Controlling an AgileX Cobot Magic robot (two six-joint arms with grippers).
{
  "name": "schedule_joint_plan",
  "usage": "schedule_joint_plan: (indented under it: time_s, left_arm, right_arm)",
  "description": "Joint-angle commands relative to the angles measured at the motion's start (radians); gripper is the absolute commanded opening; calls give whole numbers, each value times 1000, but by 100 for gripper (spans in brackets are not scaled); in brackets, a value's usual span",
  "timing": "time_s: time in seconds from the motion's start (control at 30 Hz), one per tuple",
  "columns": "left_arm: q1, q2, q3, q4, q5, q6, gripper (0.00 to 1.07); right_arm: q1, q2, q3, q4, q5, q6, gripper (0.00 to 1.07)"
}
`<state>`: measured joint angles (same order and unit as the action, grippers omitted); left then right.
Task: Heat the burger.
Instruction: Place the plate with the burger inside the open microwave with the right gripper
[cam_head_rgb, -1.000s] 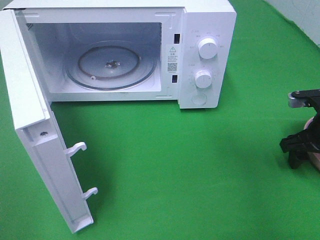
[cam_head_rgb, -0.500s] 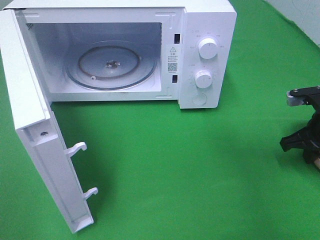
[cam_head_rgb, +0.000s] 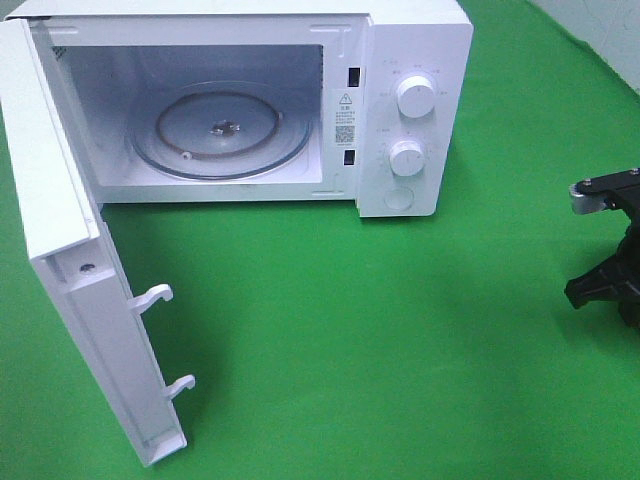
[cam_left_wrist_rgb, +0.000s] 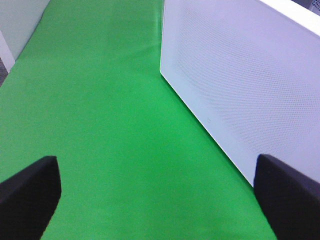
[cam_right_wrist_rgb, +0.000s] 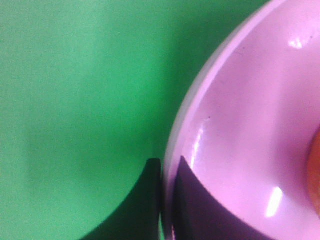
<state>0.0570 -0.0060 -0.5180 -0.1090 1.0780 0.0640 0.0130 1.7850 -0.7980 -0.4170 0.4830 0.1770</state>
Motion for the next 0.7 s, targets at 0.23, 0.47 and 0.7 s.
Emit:
schedule_joint_plan:
  time_s: [0.23, 0.47, 0.7]
  left_arm:
    - [-6, -15, 3, 0, -9, -5, 98]
    - [-6, -15, 3, 0, -9, -5, 98]
    - [-6, -15, 3, 0, -9, -5, 98]
  right_arm:
    - [90, -44, 9, -126, 149, 182, 0]
    - [184, -45, 9, -221, 241, 319, 0]
    - [257, -48, 10, -262, 297, 360, 0]
